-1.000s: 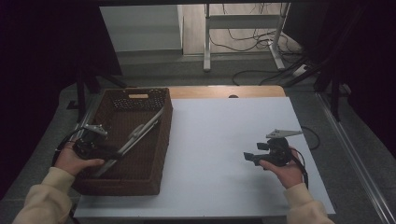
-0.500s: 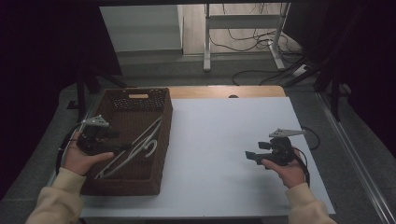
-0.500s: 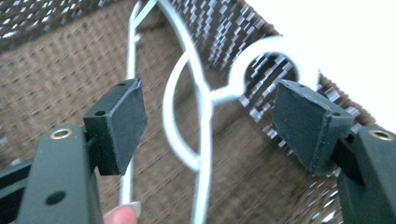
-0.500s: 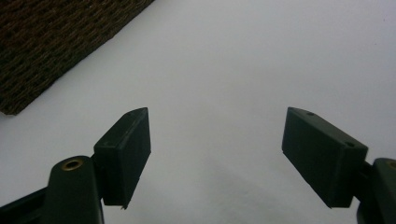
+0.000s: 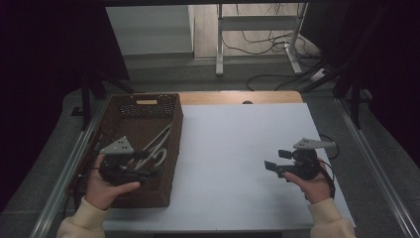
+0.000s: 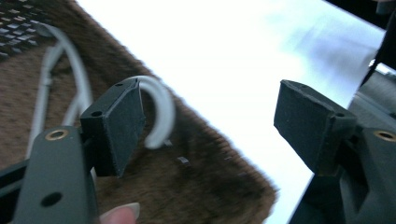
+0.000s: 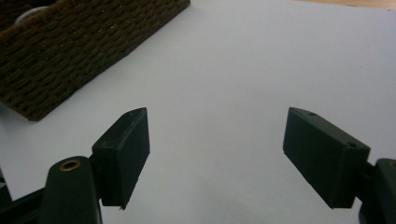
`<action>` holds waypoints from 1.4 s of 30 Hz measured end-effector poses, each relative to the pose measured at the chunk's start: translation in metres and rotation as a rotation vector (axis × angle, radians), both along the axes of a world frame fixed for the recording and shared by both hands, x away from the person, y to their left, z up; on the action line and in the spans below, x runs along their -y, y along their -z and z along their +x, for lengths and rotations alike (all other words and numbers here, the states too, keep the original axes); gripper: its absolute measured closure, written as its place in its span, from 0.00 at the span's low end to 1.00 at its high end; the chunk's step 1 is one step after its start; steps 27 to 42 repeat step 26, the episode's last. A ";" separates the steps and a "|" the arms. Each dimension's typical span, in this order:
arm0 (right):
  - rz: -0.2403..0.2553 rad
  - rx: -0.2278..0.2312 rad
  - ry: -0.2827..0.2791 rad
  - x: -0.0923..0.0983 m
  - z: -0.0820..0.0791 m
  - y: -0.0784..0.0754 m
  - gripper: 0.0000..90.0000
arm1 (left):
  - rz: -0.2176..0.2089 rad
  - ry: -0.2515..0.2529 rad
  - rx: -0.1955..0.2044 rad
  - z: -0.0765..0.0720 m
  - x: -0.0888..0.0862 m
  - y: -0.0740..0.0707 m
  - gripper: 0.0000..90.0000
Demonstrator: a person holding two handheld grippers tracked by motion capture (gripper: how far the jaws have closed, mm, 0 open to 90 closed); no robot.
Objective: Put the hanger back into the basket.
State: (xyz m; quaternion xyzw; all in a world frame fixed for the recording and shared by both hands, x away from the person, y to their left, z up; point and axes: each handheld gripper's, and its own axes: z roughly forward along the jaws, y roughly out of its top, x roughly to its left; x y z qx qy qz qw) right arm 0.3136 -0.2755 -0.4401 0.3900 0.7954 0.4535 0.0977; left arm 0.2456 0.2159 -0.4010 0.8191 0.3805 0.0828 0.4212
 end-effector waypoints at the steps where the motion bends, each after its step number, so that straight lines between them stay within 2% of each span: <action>1: 0.003 0.008 -0.003 0.002 -0.004 0.000 0.24 | -0.005 -0.001 -0.008 0.001 0.005 0.003 0.28; 2: 0.000 0.017 0.004 0.008 -0.011 0.000 0.23 | -0.008 0.000 -0.014 0.003 0.008 0.005 0.28; 5: 0.002 0.020 0.007 0.014 -0.016 0.000 0.23 | 0.007 0.009 -0.028 0.009 0.018 0.012 0.28; 10: -0.012 0.026 0.009 0.022 -0.018 0.003 0.23 | 0.014 0.031 -0.017 0.009 0.026 0.019 0.28; 15: -0.035 0.030 -0.012 0.020 -0.018 0.005 0.23 | 0.023 0.013 0.012 0.008 0.023 0.019 0.28; 18: -0.057 0.043 -0.027 0.018 -0.018 0.006 0.23 | 0.008 0.006 0.010 0.008 0.020 0.020 0.28; 21: -0.068 0.057 -0.030 0.019 -0.017 0.007 0.23 | 0.014 0.003 0.014 0.007 0.022 0.021 0.28; 25: -0.071 0.066 -0.021 0.022 -0.015 0.008 0.23 | -0.001 0.004 0.008 0.006 0.023 0.021 0.28; 42: -0.071 0.068 -0.016 0.022 -0.015 0.007 0.23 | -0.001 0.006 0.006 0.006 0.023 0.021 0.28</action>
